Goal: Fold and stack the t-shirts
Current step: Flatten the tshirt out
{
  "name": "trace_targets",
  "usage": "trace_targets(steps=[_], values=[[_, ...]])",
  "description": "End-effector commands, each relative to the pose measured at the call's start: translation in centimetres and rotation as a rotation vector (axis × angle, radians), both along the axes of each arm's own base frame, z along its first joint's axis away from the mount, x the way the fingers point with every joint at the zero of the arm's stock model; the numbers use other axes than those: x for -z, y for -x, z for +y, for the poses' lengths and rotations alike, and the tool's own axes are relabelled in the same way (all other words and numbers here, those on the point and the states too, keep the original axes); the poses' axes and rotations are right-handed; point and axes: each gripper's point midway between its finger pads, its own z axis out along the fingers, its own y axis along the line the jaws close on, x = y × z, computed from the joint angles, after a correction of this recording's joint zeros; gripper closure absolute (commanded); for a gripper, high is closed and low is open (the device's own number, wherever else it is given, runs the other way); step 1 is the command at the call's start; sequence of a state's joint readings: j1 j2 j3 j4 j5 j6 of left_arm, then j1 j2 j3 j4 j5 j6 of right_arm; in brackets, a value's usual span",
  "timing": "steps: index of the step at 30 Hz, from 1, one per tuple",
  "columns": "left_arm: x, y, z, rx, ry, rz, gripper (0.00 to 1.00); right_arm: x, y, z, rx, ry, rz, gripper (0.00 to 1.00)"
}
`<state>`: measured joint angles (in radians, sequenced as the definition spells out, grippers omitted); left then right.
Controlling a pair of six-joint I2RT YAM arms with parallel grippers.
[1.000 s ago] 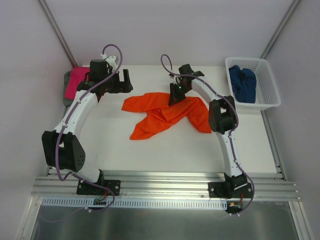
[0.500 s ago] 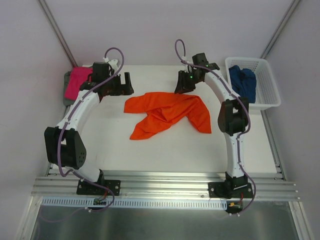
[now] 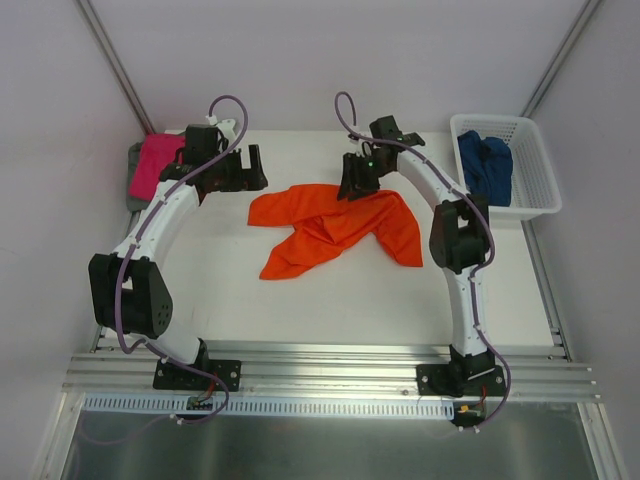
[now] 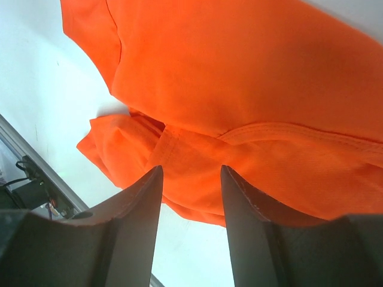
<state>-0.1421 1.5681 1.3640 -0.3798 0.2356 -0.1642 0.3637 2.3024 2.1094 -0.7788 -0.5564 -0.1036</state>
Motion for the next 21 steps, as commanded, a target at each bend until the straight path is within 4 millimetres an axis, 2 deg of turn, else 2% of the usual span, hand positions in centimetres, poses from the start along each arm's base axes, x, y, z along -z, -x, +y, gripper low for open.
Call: trace_targets(steps=[1,5,9,12,21], values=[[-1.9,0.0,0.1,0.001,0.021,-0.051,0.01,0.4,1.3,0.8,-0.007,-0.017,0.057,0.52],[-2.1,0.0,0.1,0.0,0.022,-0.055,0.01,2.9,1.5,0.8,-0.002,0.014,0.105,0.52],[-2.3,0.2,0.1,0.0,0.018,-0.063,0.01,4.4,1.5,0.7,-0.007,0.034,0.124,0.52],[-2.4,0.2,0.2,0.0,0.014,-0.066,0.01,5.1,1.5,0.5,-0.003,0.043,0.136,0.52],[-2.5,-0.1,0.3,-0.003,0.009,-0.071,0.01,5.3,0.5,0.9,0.011,0.035,0.125,0.52]])
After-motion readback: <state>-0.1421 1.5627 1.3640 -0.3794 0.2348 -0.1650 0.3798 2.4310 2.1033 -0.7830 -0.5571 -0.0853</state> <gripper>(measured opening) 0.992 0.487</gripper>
